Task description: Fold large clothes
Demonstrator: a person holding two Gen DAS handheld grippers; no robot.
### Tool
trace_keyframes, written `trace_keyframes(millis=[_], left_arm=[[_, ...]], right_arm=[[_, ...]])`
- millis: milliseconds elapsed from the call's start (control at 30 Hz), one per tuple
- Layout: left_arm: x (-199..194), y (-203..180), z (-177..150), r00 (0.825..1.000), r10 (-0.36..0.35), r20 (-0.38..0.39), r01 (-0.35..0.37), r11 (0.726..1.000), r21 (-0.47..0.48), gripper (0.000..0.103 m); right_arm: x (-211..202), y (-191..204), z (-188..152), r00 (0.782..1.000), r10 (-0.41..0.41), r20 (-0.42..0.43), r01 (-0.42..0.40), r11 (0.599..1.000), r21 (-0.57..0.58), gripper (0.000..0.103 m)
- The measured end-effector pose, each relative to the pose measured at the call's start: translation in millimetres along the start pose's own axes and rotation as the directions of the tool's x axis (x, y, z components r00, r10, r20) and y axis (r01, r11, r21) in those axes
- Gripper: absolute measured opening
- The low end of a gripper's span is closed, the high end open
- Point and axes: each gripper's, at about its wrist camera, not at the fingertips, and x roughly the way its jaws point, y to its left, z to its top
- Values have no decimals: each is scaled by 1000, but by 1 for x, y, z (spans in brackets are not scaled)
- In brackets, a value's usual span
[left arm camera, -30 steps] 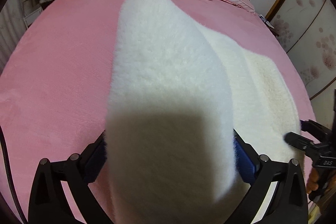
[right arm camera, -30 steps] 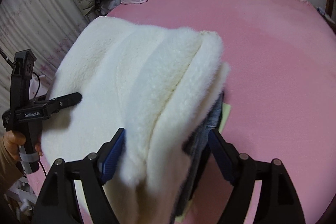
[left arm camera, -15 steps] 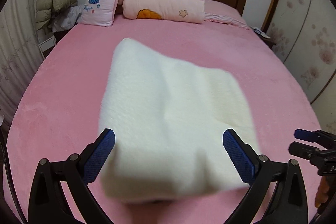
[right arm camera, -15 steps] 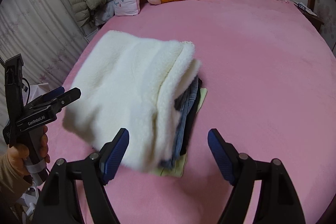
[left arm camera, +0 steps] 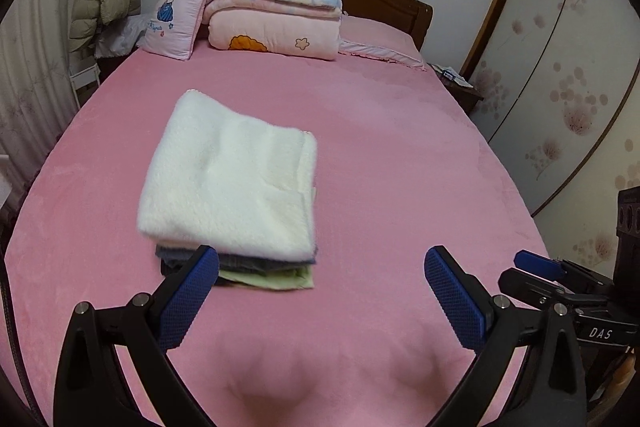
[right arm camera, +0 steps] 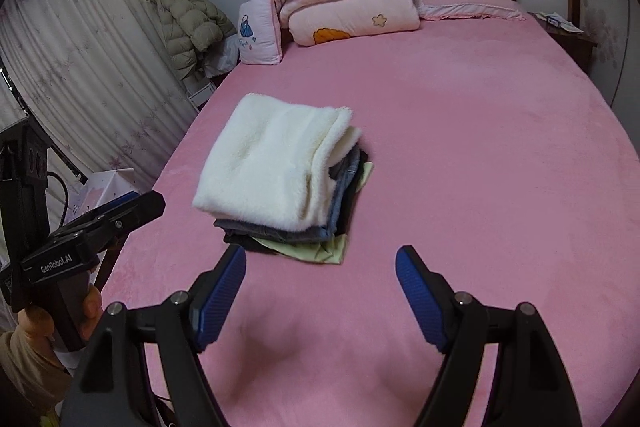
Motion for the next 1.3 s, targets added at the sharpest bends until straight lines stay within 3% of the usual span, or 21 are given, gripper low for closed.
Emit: trace_keyframes(millis=[233,467,667,1033,1300], left_arm=[[-51,-66,-34,997,67,47,-67,998,0,102],[-76,-116,-74,995,98,12,-97,993,-62,102],[-91,-159,-108,989,145,-24,-146,988,-52,102],[-127,-225,-151,975,224,-8,-224,974,-25,102],[-127,-256,-171,954,298,-22,-297,955,16,102]], right_arm=[[-73,-27,-36,999,-37,38,38,999,-27,78],[-125,-52,-76,998,-37,51,39,998,-44,78],[-162,-63,-103,993,-84,79,89,993,-73,78],[-208,-87,-140,982,-161,98,166,985,-45,78],[-216,-105,-156,979,-188,78,189,982,-9,78]])
